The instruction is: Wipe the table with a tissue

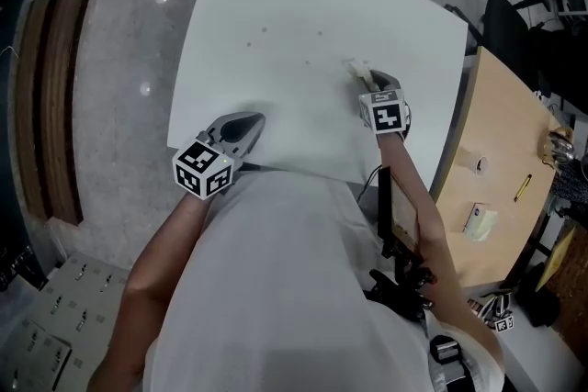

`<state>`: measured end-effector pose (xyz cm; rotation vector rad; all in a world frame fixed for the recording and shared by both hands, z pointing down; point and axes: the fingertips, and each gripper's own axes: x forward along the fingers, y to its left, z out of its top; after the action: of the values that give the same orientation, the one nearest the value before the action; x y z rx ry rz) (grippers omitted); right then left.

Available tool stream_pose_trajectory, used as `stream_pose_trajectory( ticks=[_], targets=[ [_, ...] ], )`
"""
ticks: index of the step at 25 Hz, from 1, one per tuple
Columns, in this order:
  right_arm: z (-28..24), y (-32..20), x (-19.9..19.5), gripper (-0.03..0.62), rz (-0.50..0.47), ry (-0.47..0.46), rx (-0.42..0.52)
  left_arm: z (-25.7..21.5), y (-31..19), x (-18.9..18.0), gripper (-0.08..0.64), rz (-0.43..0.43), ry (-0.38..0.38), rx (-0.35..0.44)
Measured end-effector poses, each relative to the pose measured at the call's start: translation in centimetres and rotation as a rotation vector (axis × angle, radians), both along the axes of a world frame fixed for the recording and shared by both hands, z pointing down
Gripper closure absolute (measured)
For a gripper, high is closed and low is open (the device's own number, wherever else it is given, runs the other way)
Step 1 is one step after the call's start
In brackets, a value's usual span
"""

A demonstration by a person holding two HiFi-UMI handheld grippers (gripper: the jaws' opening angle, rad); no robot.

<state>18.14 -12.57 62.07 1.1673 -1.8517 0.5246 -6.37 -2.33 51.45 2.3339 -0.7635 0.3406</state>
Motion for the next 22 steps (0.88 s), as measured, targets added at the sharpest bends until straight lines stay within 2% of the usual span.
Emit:
stream_pose_trajectory(
  ticks=[4,7,10,15,17,19,20,22],
  targets=[
    [0.8,-0.4,2.6,0.482,0.099,0.037,-0.023,0.1,0.0,0.0,0.552,0.002,0.001,-0.003],
    [1.2,-0.4,1.8,0.482,0.098,0.128,-0.026,0.1,0.0,0.0,0.552,0.005,0.001,-0.004],
    [1.1,0.2,-1.1,0.482,0.0,0.189,0.0,0.2,0.1,-0.3,0.552,0.003,0.0,-0.005],
    [1.0,3.1,-8.3,0.482,-0.248,0.22,0.039,0.2,0.1,-0.3,0.552,0.012,0.005,-0.007],
    [1.1,5.2,-11.1,0.482,-0.325,0.142,0.007,0.2,0.1,-0.2,0.552,0.016,0.007,-0.005],
    [1.0,7.1,-13.3,0.482,-0.362,-0.016,-0.06,0.1,-0.1,-0.2,0.552,0.02,0.009,-0.003],
    [0.7,7.5,-13.7,0.482,-0.344,-0.097,-0.08,0.1,-0.1,-0.2,0.552,0.021,0.01,-0.002],
    [-0.1,6.8,-12.8,0.482,-0.235,-0.202,-0.068,0.0,-0.2,-0.3,0.552,0.023,0.01,0.0]
  ],
)
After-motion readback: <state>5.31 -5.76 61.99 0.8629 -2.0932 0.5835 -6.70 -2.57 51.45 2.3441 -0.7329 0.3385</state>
